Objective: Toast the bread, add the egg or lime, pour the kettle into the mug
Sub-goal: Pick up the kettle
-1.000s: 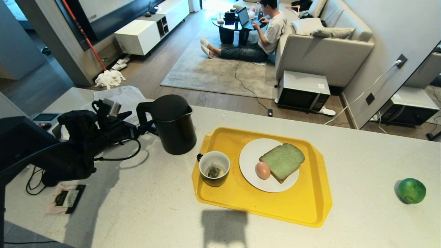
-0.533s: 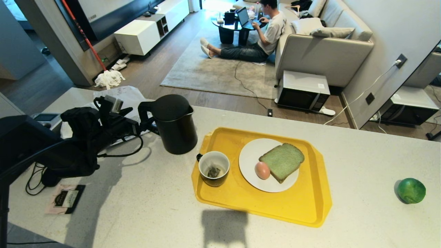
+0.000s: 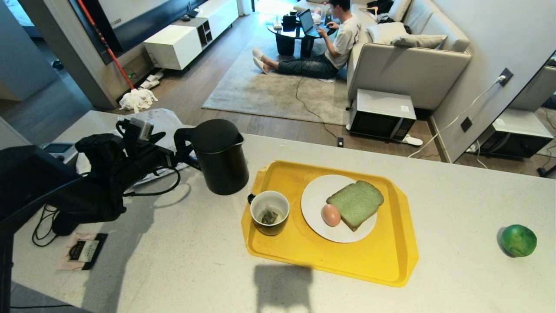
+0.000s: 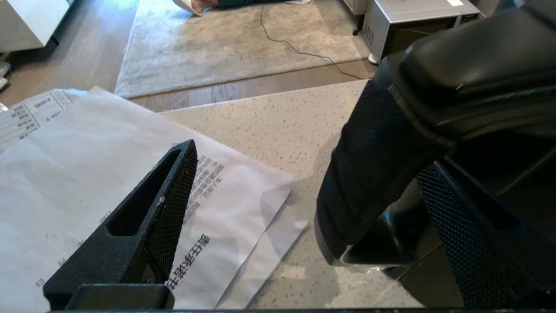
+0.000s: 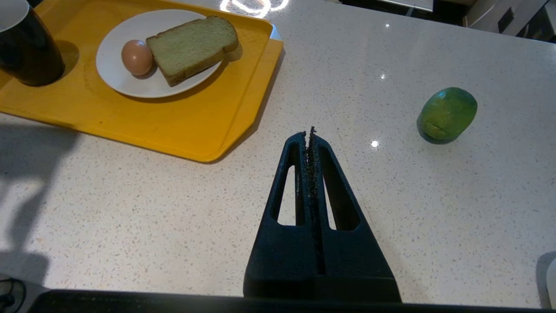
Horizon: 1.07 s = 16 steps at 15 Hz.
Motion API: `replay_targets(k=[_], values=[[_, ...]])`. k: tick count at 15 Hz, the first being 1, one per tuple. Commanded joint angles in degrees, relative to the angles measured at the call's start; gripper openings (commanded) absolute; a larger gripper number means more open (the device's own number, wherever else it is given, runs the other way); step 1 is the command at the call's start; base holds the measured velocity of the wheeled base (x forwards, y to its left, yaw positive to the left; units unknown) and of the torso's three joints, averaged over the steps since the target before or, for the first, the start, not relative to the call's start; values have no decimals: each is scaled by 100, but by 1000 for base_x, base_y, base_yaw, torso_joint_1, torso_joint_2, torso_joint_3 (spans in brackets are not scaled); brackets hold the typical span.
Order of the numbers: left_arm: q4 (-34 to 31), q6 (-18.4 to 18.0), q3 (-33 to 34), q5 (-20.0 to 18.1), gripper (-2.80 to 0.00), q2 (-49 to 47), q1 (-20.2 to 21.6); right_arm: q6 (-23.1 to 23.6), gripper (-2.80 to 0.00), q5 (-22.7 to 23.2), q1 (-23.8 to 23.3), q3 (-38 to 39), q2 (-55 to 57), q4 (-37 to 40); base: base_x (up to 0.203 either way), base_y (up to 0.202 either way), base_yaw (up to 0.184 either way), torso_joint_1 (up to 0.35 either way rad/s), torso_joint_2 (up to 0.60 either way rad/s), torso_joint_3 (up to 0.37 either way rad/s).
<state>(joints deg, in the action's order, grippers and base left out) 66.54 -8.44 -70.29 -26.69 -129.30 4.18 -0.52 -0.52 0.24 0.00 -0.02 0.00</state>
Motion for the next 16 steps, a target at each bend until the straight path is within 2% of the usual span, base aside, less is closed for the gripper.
replay_targets(k=[1, 16], values=[[10, 9, -46, -20, 0, -70, 13, 0, -280, 0, 2, 9, 2, 0, 0, 0, 0, 0, 0, 0], [-435, 132, -1165, -38, 0, -600, -14, 0, -280, 0, 2, 9, 2, 0, 0, 0, 0, 0, 0, 0]])
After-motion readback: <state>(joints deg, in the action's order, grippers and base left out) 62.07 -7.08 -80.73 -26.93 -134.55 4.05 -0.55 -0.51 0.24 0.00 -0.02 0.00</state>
